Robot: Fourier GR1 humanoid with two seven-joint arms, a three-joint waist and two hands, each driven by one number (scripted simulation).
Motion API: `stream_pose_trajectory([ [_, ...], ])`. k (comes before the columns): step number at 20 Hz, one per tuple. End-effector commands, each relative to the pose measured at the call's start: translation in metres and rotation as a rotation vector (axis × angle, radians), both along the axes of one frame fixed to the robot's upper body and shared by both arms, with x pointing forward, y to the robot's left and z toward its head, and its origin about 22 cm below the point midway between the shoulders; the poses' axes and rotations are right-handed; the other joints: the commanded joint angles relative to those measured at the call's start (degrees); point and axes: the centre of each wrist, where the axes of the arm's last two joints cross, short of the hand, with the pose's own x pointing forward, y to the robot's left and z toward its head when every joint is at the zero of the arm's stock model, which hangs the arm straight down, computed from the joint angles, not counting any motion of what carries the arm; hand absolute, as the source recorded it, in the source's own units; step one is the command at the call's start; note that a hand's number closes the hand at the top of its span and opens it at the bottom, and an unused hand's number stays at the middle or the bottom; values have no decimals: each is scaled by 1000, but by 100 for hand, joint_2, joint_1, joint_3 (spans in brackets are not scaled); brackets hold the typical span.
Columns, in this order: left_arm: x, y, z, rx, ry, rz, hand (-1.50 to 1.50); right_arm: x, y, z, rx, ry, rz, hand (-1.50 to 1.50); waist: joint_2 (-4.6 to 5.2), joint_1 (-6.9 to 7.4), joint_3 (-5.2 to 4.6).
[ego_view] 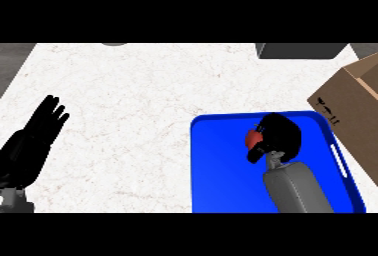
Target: Pick the bell pepper from the tray and place it in the cardboard box
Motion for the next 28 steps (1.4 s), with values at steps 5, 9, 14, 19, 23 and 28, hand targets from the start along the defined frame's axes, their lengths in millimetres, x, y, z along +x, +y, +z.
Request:
stream_pose_trajectory([
  [5,-2,2,-15,18,0,3,0,3,-57,9,88,101,417,150,8,-33,0],
  [9,16,0,-4,7,-2,7,0,-1,-67,40,-14,12,420,150,1,-54,0],
  [14,4,-5,15,10,1,10,0,-17,-58,68,-48,-141,435,150,-15,-51,2],
  [19,0,7,2,2,1,21,0,-36,-49,133,-85,-340,435,150,-32,-84,-3],
  [23,-16,6,-11,2,16,15,0,-50,-58,182,-113,-490,341,150,-41,-44,-3],
  [28,2,8,-5,9,4,11,0,-47,-73,231,-128,-580,176,150,-10,-33,-2],
])
